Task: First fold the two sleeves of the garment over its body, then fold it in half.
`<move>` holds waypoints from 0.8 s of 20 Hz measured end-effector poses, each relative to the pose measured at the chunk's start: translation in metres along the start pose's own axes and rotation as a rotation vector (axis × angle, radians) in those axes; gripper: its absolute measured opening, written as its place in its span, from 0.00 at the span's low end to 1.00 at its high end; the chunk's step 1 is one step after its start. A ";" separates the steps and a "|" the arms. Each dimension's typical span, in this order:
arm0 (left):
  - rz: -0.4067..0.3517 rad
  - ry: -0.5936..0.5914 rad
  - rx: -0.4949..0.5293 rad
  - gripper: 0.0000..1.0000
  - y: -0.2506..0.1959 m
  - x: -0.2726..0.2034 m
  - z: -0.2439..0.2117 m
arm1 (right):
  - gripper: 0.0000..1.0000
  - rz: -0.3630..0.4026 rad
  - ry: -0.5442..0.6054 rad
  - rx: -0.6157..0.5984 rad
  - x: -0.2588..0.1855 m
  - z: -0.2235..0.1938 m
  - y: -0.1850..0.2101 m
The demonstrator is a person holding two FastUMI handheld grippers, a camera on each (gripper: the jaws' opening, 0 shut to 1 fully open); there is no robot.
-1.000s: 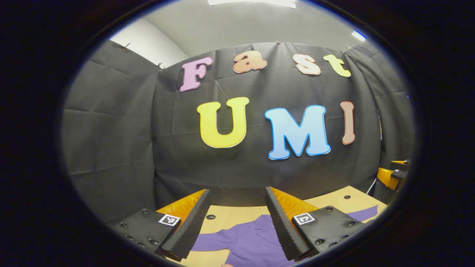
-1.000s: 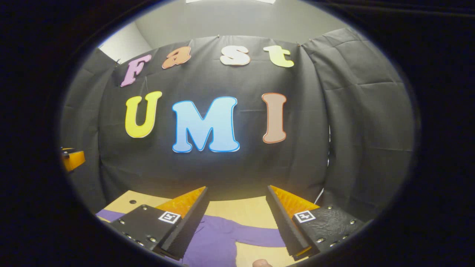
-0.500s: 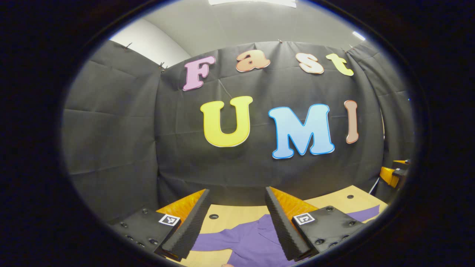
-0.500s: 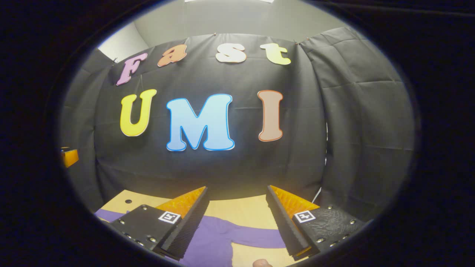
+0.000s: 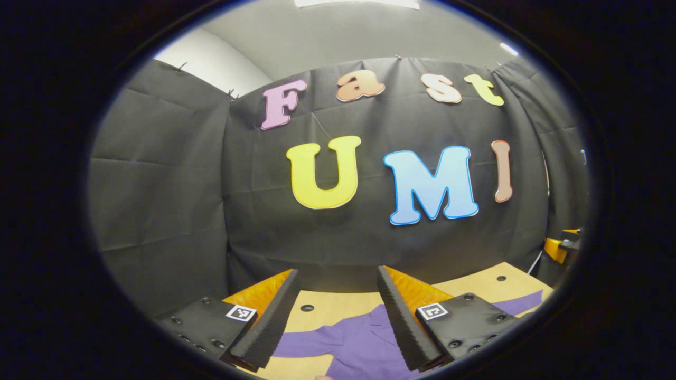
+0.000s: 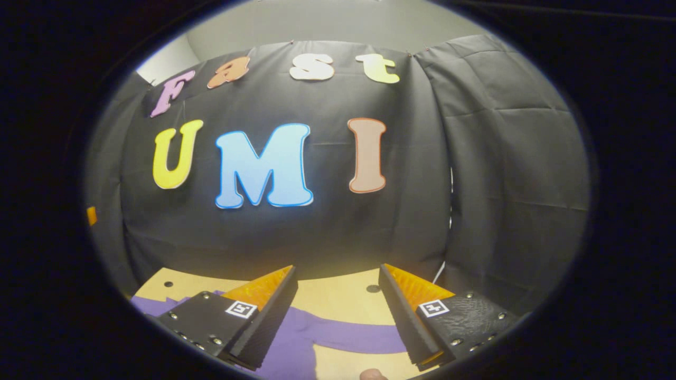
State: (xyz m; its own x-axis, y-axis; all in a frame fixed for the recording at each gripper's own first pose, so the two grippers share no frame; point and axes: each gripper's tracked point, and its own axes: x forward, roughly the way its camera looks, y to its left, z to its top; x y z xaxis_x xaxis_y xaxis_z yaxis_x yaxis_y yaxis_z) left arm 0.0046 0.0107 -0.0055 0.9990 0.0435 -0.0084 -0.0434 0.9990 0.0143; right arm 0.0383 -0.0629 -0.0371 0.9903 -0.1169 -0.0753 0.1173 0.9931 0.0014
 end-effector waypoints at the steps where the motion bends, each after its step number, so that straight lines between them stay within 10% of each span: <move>1: 0.002 0.002 0.001 0.94 0.001 0.000 0.000 | 0.95 -0.012 0.020 -0.001 0.006 -0.010 -0.007; 16: 0.061 0.035 0.010 0.94 0.005 -0.004 -0.006 | 0.96 -0.132 0.382 -0.022 0.070 -0.167 -0.096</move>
State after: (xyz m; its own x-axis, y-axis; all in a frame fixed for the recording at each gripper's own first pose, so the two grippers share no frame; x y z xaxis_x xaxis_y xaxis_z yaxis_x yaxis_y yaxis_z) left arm 0.0001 0.0153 -0.0117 0.9935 0.1053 -0.0422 -0.1043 0.9942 0.0258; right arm 0.0834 -0.1647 -0.2093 0.8672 -0.2354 -0.4387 0.2359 0.9703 -0.0543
